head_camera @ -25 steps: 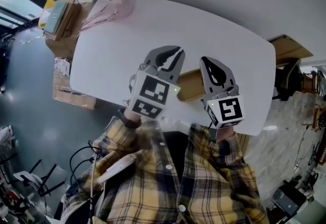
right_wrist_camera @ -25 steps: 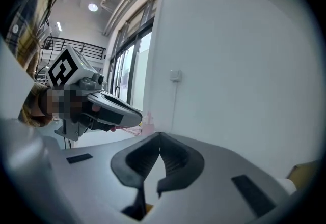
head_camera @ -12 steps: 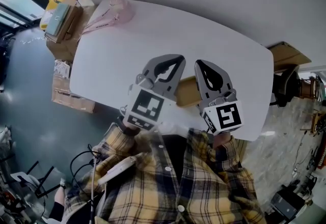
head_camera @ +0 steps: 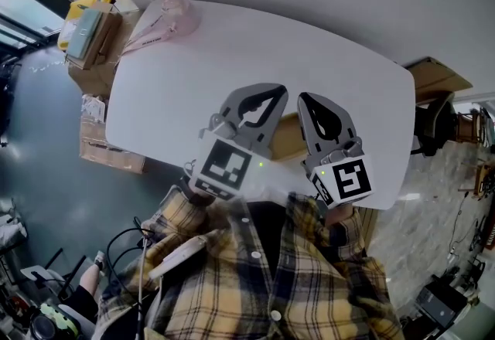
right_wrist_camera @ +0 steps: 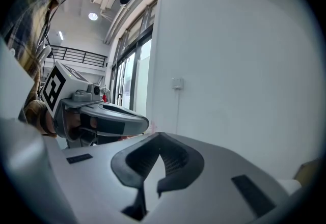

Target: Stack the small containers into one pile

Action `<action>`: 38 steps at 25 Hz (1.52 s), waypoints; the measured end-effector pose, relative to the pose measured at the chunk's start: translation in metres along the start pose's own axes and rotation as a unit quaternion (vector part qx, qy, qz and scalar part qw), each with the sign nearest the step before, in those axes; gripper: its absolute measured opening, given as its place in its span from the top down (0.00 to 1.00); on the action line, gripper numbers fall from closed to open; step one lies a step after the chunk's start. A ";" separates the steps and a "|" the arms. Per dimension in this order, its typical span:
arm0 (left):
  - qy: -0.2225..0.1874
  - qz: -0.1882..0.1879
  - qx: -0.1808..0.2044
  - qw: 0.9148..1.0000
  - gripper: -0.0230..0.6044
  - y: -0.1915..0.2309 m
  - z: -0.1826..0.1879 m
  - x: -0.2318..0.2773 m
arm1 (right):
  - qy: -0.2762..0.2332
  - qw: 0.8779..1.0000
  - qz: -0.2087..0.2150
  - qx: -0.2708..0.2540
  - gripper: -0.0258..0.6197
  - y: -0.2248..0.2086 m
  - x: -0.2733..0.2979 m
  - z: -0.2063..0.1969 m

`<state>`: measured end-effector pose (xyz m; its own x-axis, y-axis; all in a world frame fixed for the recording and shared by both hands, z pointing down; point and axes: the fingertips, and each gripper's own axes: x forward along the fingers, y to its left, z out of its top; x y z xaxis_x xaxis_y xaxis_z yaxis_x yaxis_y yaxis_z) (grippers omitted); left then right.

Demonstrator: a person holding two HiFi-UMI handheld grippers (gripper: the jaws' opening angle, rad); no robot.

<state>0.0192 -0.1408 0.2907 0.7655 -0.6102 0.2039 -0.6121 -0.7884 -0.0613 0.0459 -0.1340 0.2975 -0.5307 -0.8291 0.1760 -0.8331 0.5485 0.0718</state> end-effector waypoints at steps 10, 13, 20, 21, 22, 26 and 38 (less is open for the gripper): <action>0.004 -0.001 0.005 1.000 0.94 -0.001 0.000 -0.001 | -0.003 1.000 0.010 -0.010 0.94 0.007 -0.005 0.010; 0.005 0.000 0.007 1.000 0.94 0.000 -0.001 -0.001 | -0.003 1.000 0.015 -0.012 0.94 0.010 -0.004 0.011; 0.005 -0.005 0.008 1.000 0.94 -0.003 0.000 0.001 | -0.008 1.000 0.005 -0.014 0.94 0.006 -0.006 0.015; 0.006 -0.005 0.008 1.000 0.94 -0.003 0.000 0.001 | -0.011 1.000 0.002 -0.013 0.94 0.005 -0.007 0.016; 0.006 -0.004 0.007 1.000 0.94 -0.002 0.000 0.002 | -0.014 1.000 -0.001 -0.009 0.94 0.003 -0.008 0.016; 0.006 -0.003 0.006 1.000 0.94 0.001 -0.001 0.005 | -0.016 1.000 -0.005 -0.006 0.94 -0.001 -0.008 0.016; 0.006 -0.008 0.017 1.000 0.94 -0.004 -0.001 0.009 | -0.012 1.000 -0.001 -0.011 0.94 -0.001 -0.011 0.014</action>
<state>0.0281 -0.1430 0.2941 0.7728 -0.5964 0.2170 -0.5924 -0.8005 -0.0903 0.0507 -0.1272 0.2822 -0.5330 -0.8324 0.1518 -0.8307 0.5489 0.0930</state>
